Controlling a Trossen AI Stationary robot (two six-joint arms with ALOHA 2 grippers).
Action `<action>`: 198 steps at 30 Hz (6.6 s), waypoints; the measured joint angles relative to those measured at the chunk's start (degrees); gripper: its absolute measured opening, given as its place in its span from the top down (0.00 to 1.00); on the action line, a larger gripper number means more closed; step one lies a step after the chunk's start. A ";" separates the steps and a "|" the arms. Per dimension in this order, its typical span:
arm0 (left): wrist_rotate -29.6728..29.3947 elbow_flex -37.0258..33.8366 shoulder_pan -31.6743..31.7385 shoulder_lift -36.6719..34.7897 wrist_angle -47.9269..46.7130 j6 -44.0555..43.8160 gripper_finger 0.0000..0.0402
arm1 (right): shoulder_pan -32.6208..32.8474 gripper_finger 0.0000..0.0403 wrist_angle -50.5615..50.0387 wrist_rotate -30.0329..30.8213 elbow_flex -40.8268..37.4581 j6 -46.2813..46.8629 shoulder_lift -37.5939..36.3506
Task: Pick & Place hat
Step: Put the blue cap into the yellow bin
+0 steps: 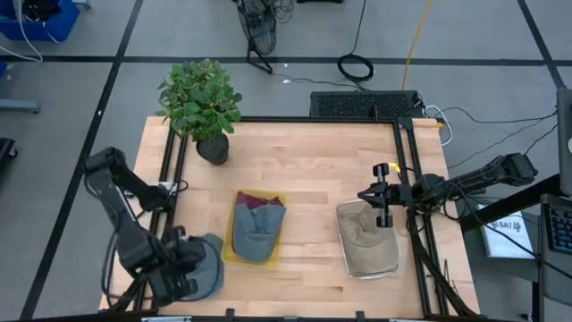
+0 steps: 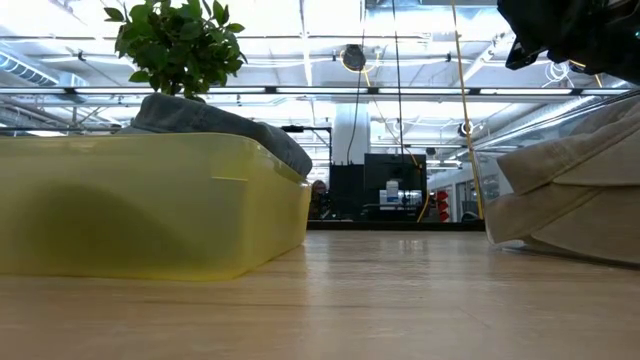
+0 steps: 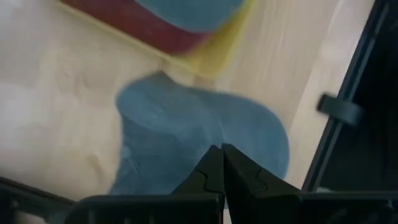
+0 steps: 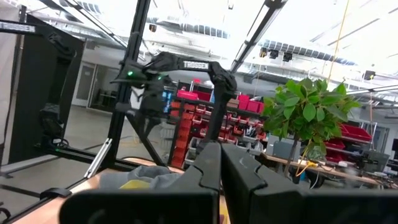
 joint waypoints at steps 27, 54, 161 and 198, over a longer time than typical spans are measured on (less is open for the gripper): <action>4.93 -0.02 0.41 9.37 -1.15 -7.31 0.27 | 0.00 1.00 1.86 0.00 0.00 -0.68 -0.02; 8.38 -9.68 -0.83 9.36 8.63 -4.17 0.22 | 0.00 1.00 1.83 0.00 0.00 -1.73 -0.02; -0.73 10.55 34.27 3.42 15.89 68.94 0.98 | 0.00 1.00 1.00 0.02 0.00 -3.34 0.03; 11.64 12.60 33.44 22.57 8.96 60.06 0.98 | 0.00 1.00 0.91 0.04 0.00 -1.73 0.03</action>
